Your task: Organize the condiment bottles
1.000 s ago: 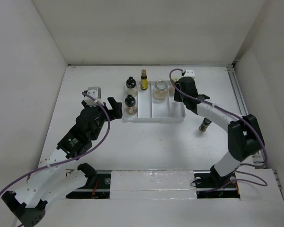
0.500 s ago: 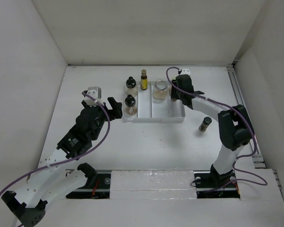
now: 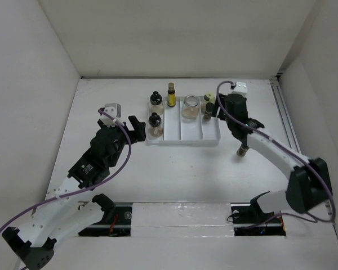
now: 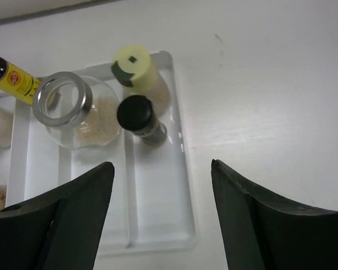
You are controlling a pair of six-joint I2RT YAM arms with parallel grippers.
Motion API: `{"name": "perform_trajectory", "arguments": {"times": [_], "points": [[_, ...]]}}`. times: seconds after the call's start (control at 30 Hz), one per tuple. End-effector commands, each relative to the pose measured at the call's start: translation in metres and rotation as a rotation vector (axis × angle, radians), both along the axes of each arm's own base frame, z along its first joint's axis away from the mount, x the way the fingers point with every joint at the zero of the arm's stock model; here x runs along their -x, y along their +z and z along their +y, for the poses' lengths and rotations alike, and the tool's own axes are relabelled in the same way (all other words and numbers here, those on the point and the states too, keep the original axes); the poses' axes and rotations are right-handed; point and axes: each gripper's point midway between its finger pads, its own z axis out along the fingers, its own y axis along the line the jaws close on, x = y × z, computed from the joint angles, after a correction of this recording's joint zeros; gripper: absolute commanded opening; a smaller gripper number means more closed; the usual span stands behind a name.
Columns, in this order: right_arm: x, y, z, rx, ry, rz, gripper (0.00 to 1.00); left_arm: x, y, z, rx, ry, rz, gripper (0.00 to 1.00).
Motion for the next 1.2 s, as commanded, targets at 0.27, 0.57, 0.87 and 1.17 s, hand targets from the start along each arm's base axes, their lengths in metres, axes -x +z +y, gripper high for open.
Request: {"name": "perform_trajectory", "arguments": {"times": [0.27, 0.57, 0.87, 1.17], "points": [[0.152, -0.012, -0.130, -0.105, -0.453, -0.016, 0.83, 0.011, 0.039, -0.007, 0.089, -0.076, -0.096, 0.79], [0.136, -0.049, -0.116, -0.186, -0.364, 0.139, 0.84, 0.018, 0.048, -0.004, 0.109, -0.087, -0.121, 0.79], [0.120, -0.069, -0.107, -0.211, -0.313, 0.164, 0.76, 0.016, 0.045, -0.006, 0.104, -0.086, -0.114, 0.79], [0.117, -0.069, -0.112, -0.236, -0.344, 0.146, 0.49, 0.016, 0.045, -0.006, 0.104, -0.086, -0.114, 0.79]]}}
